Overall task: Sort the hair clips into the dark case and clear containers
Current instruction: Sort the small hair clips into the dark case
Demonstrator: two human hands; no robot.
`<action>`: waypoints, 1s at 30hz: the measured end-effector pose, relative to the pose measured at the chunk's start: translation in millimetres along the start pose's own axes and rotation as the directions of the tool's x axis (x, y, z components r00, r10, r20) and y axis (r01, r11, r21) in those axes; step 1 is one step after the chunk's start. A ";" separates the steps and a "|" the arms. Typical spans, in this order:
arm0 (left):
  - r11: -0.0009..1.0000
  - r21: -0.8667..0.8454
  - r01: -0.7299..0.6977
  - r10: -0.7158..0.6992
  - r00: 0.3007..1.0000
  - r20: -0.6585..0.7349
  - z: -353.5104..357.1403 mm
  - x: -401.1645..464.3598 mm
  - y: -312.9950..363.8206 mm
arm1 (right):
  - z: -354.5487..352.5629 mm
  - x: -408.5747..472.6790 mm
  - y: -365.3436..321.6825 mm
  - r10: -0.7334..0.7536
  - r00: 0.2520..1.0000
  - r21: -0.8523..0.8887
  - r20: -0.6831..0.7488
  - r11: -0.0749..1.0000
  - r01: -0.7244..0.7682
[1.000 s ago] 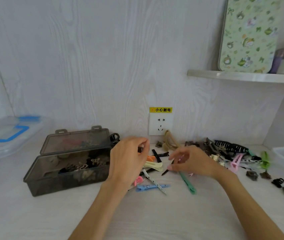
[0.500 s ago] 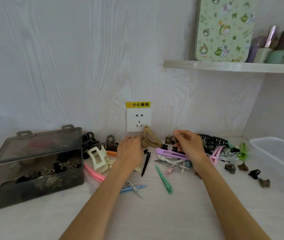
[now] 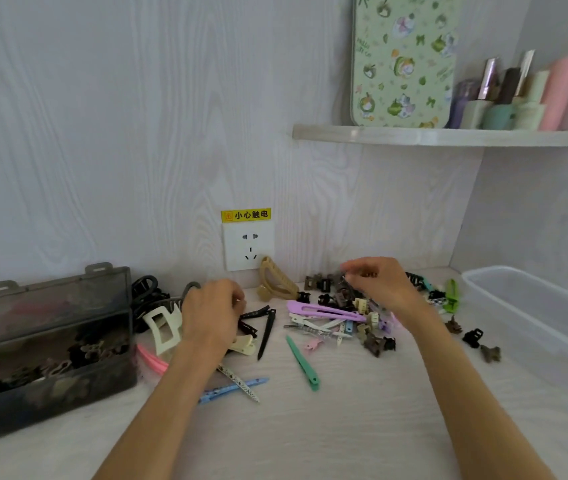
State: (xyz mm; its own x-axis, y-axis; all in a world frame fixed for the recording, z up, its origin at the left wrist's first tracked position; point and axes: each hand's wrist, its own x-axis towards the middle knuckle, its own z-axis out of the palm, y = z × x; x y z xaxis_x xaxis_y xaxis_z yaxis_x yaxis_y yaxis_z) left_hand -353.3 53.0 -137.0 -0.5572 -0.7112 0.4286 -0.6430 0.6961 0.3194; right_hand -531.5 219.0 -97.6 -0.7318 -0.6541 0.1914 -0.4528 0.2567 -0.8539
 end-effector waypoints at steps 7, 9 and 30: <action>0.979 -0.191 -0.068 0.027 0.978 -0.207 -14.8 -11.5 24.8 | 14.9 0.1 4.6 -0.063 0.970 -0.484 0.234 0.858 0.173; 0.971 -0.219 -0.097 0.051 0.977 -0.206 -13.0 -14.2 29.8 | 16.1 -1.2 4.1 -0.076 0.960 -0.519 0.268 0.828 0.211; 0.944 -0.316 -0.099 -0.147 0.730 -0.667 -109.8 -80.5 -78.0 | 106.5 -63.0 -76.4 -0.275 0.955 0.500 0.110 0.846 0.186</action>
State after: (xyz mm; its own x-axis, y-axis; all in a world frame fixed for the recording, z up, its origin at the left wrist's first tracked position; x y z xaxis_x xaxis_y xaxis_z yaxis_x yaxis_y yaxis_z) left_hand -200.6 66.7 -103.6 0.0381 -0.5569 0.8297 -0.3856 0.7578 0.5263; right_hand -396.6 164.8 -95.9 -0.5181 -0.7737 0.3647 -0.2644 -0.2606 -0.9285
